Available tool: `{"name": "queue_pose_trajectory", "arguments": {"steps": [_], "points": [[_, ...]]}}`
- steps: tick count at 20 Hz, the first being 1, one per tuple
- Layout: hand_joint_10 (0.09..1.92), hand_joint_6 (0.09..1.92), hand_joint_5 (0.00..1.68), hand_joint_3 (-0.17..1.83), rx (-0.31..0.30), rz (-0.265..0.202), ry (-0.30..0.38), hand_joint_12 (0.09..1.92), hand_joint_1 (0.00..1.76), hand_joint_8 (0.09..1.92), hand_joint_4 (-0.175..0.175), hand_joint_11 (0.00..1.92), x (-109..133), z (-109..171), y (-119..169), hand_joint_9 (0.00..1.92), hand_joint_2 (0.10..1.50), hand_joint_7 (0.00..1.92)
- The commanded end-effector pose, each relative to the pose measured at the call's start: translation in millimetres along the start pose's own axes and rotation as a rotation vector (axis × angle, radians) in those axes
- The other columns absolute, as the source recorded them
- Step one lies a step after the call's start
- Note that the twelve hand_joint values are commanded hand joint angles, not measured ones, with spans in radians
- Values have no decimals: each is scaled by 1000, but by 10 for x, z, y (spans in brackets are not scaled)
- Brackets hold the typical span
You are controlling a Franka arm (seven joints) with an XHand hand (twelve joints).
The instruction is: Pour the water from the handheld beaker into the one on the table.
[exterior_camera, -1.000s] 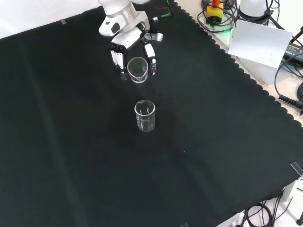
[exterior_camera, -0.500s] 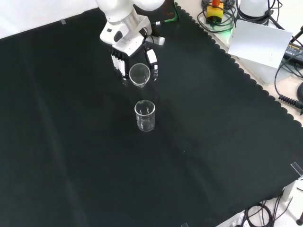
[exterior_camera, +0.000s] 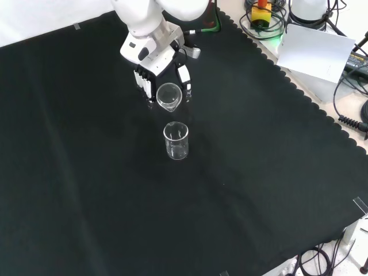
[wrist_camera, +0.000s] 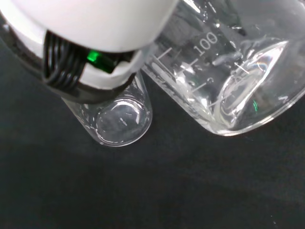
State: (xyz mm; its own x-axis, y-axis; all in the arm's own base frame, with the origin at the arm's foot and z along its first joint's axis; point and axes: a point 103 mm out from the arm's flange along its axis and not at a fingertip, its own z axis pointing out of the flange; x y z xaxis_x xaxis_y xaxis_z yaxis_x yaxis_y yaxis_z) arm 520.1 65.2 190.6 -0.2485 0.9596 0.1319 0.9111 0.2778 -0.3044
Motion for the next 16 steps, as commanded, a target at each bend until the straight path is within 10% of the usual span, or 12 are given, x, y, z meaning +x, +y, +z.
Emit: {"name": "queue_pose_trajectory", "arguments": {"steps": [1, 16], "points": [[87, 87, 1522, 455, 57, 2, -57, 816, 1320, 87, -175, 1222, 67, 17, 36, 1599, 706, 1569], [87, 87, 1513, 438, 103, 3, -186, 807, 1320, 87, -175, 1231, 154, -22, 86, 1601, 717, 1567]]}}
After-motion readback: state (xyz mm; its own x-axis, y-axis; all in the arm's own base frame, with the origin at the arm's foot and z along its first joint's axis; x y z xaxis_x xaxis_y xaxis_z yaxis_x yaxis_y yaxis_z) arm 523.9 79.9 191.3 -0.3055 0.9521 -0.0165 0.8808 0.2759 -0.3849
